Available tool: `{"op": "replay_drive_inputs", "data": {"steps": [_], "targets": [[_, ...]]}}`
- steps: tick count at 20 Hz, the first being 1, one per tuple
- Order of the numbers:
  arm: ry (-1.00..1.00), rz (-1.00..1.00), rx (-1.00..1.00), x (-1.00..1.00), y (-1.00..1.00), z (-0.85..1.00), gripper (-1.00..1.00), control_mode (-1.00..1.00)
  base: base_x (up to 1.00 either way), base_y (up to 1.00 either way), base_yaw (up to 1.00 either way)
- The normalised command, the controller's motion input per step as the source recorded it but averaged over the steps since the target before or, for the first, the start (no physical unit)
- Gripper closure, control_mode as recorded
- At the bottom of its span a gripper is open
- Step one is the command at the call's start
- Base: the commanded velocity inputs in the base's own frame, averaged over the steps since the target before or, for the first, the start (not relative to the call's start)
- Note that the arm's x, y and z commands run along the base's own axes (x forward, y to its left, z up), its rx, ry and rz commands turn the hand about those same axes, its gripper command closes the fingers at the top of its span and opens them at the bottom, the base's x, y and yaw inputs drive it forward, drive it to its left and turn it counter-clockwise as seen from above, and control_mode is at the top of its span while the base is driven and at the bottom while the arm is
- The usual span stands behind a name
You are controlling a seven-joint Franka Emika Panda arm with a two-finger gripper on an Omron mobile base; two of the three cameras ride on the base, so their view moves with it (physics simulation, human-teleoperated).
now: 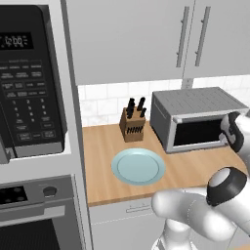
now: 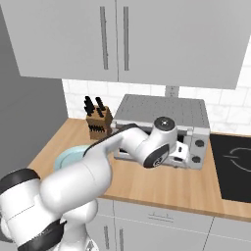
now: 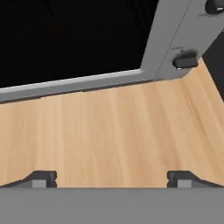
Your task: Pick up the kebab skewer and baguette bread, and place them inside the toaster oven. Close the toaster oven door and start by setting the timer.
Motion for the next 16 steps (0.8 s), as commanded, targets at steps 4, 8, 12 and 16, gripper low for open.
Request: {"op": "replay_drive_inputs", "data": {"steps": [4, 8, 12, 16], "targets": [[0.00, -0.21, 0.34, -0.03, -0.27, -0.02, -1.00, -1.00, 0.00, 0.00, 0.00], [-0.08, -0.11, 0.36, -0.17, -0.41, 0.00, -1.00, -1.00, 0.00, 0.00, 0.00], [-0.35, -0.04, 0.13, -0.13, -0.18, 0.00, -1.00, -1.00, 0.00, 0.00, 0.00], [-0.12, -0.18, 0.15, 0.24, -0.02, 0.00, -1.00, -1.00, 0.00, 0.00, 0.00]]}}
